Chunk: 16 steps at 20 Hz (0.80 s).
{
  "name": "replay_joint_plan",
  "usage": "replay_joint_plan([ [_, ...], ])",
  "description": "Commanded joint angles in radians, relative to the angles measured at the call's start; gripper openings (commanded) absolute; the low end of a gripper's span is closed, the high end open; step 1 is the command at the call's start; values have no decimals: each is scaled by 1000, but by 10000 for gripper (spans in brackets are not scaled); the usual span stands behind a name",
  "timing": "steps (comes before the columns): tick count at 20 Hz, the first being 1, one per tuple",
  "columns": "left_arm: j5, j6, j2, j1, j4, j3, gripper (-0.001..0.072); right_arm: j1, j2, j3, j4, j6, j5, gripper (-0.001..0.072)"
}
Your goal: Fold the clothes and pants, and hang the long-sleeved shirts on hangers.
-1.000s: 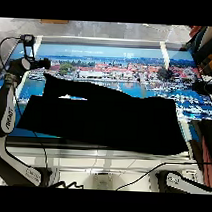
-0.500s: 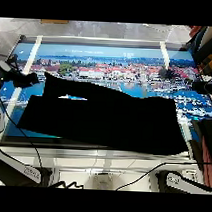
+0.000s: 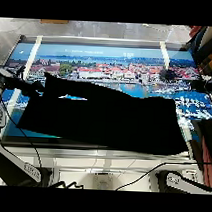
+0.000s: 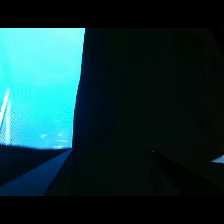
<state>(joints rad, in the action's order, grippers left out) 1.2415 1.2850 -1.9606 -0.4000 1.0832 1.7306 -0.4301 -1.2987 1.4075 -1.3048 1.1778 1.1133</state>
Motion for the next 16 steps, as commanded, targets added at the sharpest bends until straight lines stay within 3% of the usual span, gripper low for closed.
replay_joint_plan([
  [1, -53, -15, -33, 11, -14, 0, 540, 1, 0, 0, 27, 0, -3, 21],
  [7, -107, -53, -48, 42, -21, 0, 525, 1, 0, 0, 41, 0, -3, 20],
  [8, -100, -74, -48, 46, -27, 0, 423, 1, 0, 0, 45, 0, -3, 20],
  [9, -97, -74, -48, 51, -30, 0, 214, 1, 0, 0, 47, 0, -3, 20],
  [10, -93, -74, -48, 56, -31, 0, 75, 1, 0, 0, 48, 0, -3, 20],
  [12, -76, -74, -48, 62, -48, 2, 7, 1, 0, 0, 49, 0, -3, 20],
  [16, -50, -97, 6, 58, -167, 14, 7, 1, 0, 0, 48, 0, -3, 20],
])
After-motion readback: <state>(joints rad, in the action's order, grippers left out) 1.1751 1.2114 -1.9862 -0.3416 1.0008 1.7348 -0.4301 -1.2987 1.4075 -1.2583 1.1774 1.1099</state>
